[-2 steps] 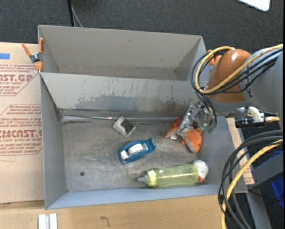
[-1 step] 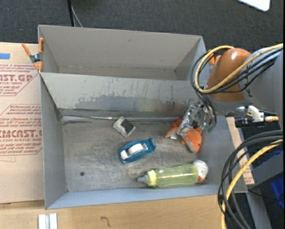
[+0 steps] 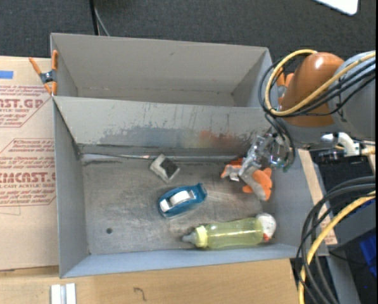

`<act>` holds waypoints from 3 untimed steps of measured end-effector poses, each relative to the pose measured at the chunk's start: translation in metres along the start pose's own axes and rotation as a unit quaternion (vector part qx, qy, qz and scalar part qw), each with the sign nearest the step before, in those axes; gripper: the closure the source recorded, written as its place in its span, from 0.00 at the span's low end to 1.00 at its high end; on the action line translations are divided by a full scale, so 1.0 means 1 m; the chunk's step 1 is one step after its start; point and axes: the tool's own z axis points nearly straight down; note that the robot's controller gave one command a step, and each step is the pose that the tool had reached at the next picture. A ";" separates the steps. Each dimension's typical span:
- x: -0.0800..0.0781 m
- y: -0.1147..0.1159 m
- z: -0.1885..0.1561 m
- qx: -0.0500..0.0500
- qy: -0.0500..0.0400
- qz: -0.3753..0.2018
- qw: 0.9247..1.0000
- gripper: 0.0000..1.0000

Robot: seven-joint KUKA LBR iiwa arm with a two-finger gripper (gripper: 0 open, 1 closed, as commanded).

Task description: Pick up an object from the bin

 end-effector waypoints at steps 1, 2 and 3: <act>-0.006 0.004 -0.013 -0.002 -0.010 -0.007 1.000 1.00; 0.004 -0.001 -0.003 0.001 0.003 -0.011 1.000 1.00; -0.001 0.005 -0.048 0.000 -0.002 -0.017 1.000 1.00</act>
Offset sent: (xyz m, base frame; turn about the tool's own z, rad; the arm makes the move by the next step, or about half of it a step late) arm -0.0057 -0.0034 0.0587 -0.0286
